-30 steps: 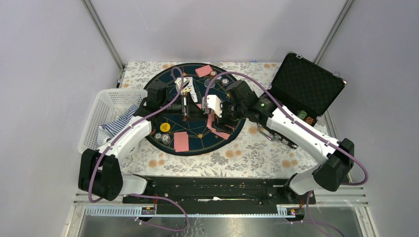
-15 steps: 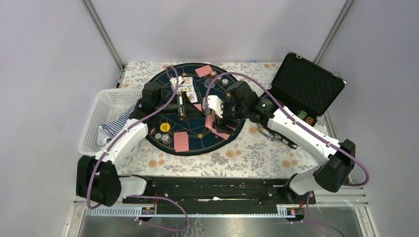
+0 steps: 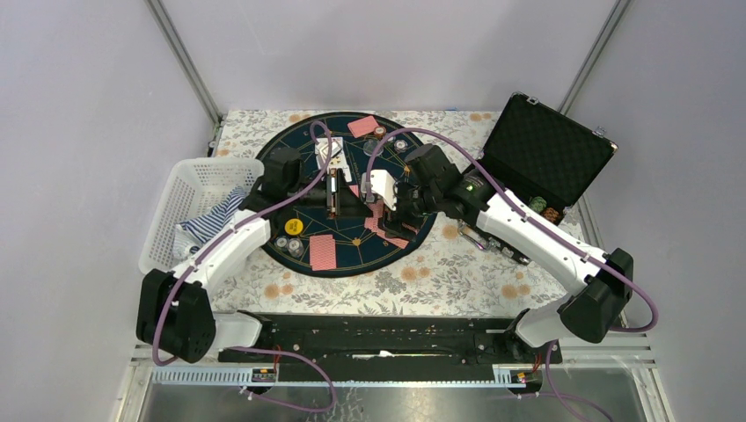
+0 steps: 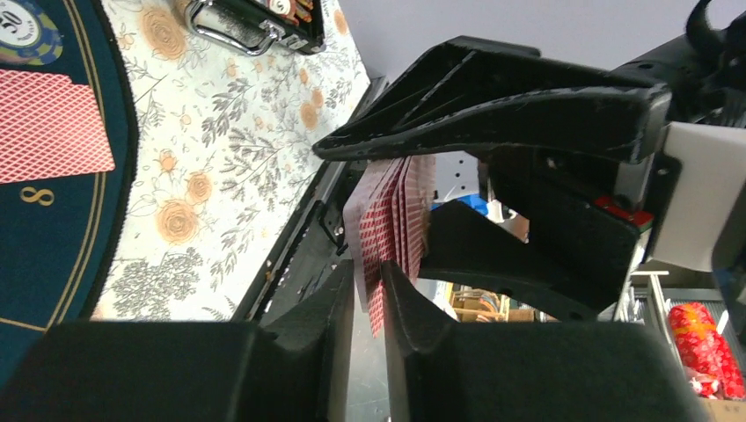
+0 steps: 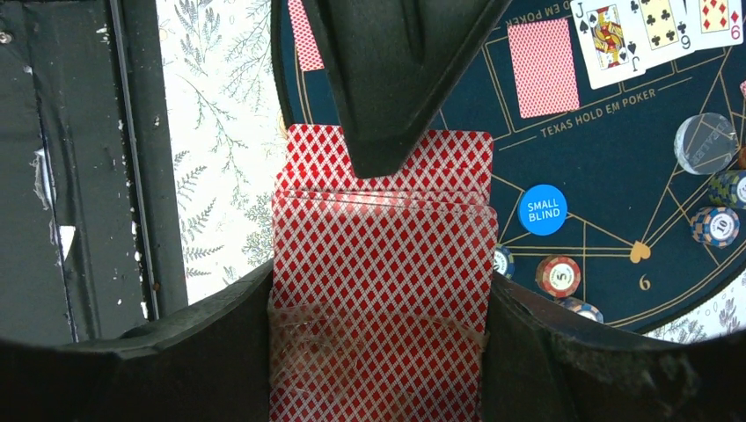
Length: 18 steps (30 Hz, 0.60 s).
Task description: Distribute texas hold em gaming equipment
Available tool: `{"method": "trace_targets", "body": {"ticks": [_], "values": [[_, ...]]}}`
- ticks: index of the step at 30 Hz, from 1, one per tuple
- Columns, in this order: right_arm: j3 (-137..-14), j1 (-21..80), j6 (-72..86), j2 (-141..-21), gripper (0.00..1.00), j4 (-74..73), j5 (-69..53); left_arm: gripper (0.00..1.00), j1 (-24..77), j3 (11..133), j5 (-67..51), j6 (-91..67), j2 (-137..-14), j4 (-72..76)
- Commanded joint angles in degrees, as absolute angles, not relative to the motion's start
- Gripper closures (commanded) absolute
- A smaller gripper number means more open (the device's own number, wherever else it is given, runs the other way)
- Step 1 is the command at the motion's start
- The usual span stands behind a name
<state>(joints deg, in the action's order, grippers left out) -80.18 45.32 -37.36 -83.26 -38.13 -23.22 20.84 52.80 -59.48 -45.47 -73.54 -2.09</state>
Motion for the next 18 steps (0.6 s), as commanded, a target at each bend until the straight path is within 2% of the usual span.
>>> {"method": "trace_targets", "body": {"ticks": [1, 4, 11, 14, 15, 18], "values": [[-81.1, 45.2, -36.4, -81.3, 1.00, -35.7, -24.9, 0.85, 20.1, 54.4, -58.8, -42.7, -73.7, -3.9], [-80.6, 45.2, -36.4, -80.8, 1.00, -35.6, -24.6, 0.98, 19.0, 53.7, -59.0, -43.1, -72.9, -3.8], [-80.3, 45.2, -36.4, -80.6, 1.00, -35.6, -24.2, 1.00, 16.8, 52.9, -60.6, -44.3, -71.2, -3.0], [-80.2, 45.2, -36.3, -80.5, 1.00, -35.5, -24.2, 0.94, 16.8, 53.0, -61.2, -44.4, -70.8, -2.2], [-80.2, 45.2, -36.3, -80.6, 1.00, -35.4, -24.3, 0.89, 16.8, 53.0, -61.3, -44.3, -70.7, -2.1], [-80.3, 45.3, -36.0, -80.8, 1.00, -35.0, -24.6, 0.66, 17.4, 53.2, -61.6, -44.5, -70.6, -1.4]]}}
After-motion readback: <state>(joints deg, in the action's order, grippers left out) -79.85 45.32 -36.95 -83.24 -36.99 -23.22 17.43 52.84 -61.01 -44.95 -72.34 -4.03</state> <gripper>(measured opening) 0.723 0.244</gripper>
